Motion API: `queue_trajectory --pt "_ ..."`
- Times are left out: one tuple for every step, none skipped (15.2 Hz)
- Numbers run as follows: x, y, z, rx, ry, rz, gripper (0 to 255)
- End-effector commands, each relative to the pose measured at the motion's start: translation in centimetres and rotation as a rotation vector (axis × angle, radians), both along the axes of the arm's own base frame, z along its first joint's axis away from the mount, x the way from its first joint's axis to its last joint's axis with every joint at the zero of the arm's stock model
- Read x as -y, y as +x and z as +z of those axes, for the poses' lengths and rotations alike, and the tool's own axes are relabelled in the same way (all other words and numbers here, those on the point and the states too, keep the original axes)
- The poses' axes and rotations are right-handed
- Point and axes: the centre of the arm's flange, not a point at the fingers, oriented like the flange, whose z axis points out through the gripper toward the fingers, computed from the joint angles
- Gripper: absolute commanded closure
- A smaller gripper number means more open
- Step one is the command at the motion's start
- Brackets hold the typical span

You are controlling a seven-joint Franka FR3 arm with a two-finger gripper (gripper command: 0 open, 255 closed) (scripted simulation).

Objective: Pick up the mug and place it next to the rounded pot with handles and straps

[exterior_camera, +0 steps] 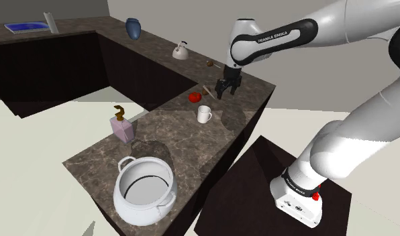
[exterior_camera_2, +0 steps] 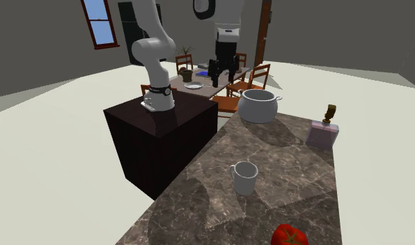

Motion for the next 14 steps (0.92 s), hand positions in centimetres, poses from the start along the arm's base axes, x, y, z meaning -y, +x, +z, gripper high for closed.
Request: queue_trajectory --pt "0.3 1.7 -2.0 0.0 -0.005 -0.002 0" --pt "0.5 2.5 -3.0 0.0 -0.008 -0.003 0" --pt "0.8 3.2 -4.0 -0.001 -0.01 -0.004 0" --pt "1.0 4.0 -5.1 -0.002 -0.012 -0.005 0" --pt "1.3 4.8 -6.1 -0.002 -0.015 -0.007 0" --pt "1.5 5.6 -7.1 -0.003 -0.017 -0.008 0" --pt "1.8 6.4 -8.1 -0.003 -0.019 -0.009 0" --pt "2.1 7.2 -9.1 -0.004 -0.022 -0.01 0" --pt "2.3 8.0 -10.2 -0.004 -0.024 -0.011 0" --pt "2.6 8.8 -11.2 -0.005 -0.026 -0.012 0" --pt "2.9 9.6 -12.2 -0.005 -0.029 -0.013 0" --pt "3.2 10.4 -13.2 -0.006 -0.031 -0.015 0" --pt "3.4 11.1 -14.2 -0.006 -0.034 -0.016 0" --pt "3.7 11.9 -15.3 -0.007 -0.036 -0.017 0"
